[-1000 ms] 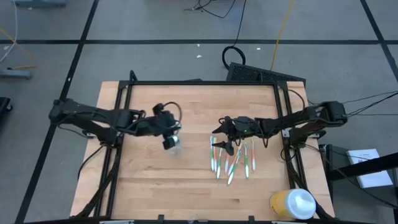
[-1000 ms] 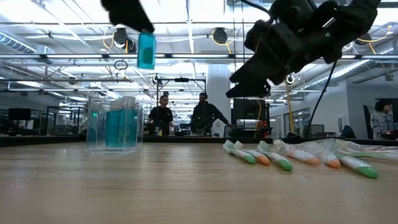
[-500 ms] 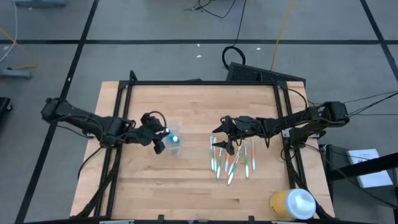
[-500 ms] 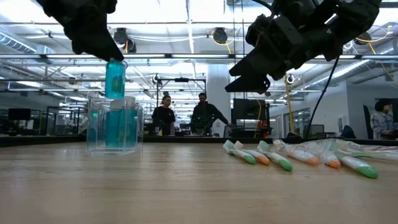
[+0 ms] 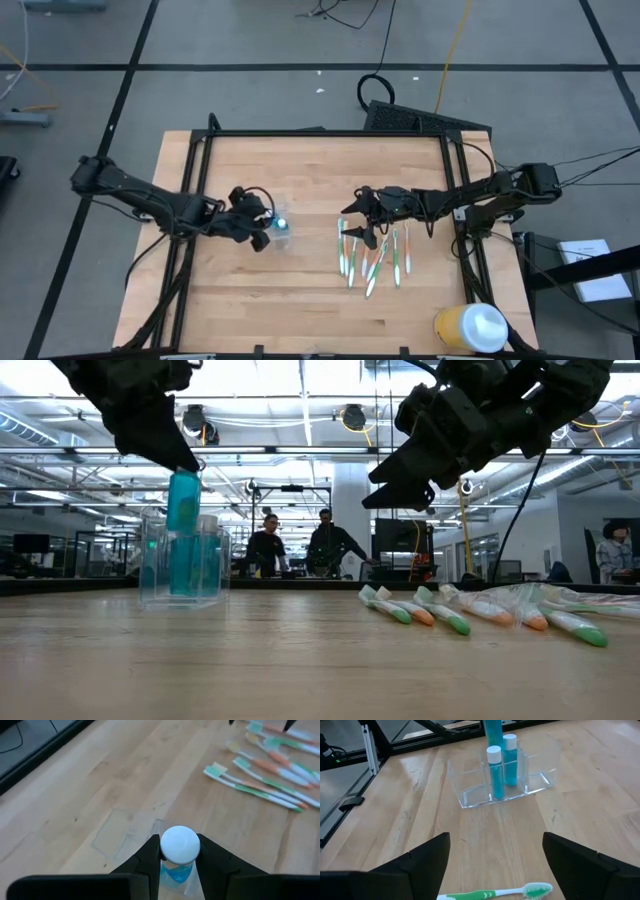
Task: Pick & Place toothbrushing station
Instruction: Put the blue mouthwash in the transparent organizer
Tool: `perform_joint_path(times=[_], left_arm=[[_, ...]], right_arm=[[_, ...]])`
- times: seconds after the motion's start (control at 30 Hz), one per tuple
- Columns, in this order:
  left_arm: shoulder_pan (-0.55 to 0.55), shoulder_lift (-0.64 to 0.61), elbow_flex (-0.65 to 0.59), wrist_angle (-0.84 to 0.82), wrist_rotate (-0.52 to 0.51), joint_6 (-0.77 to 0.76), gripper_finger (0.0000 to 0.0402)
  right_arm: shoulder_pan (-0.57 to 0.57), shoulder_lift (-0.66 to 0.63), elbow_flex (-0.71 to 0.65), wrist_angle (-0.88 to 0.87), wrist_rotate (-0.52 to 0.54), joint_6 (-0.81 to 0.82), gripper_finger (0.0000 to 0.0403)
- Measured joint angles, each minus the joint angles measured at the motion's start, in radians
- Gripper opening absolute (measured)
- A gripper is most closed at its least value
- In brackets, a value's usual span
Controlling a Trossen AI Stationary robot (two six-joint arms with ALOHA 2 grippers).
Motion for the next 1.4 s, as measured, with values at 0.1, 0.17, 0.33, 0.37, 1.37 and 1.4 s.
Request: perform_joint_path(times=[0.1,0.17,0.33,0.37,1.37,1.4], left_arm=[[0.000,0.021,0.000,-0.002,-0.001,-0.016,0.0097],[0.000,0.037,0.000,0.000,-0.004,-0.025,0.0097],[0.001,0.073,0.000,0.013,-0.015,-0.046,0.0097],[0.001,0.081,0.000,0.020,-0.019,-0.046,0.0097],[0.001,0.265,0.001,0.134,-0.113,-0.135,0.0097],[0.001,0.265,0.001,0.134,-0.114,-0.136,0.0097]], right_arm=[[0.000,0.000,0.000,0.000,0.000,0.000,0.0309],[0.000,0.000,0.000,0.000,0.000,0.000,0.0309],[0.000,0.000,0.000,0.000,0.000,0.000,0.0309],[0.000,0.000,0.000,0.000,0.000,0.000,0.0310],[0.000,0.001,0.000,-0.002,0.000,0.000,0.0309],[0.000,0.001,0.000,-0.002,0.000,0.000,0.0309]])
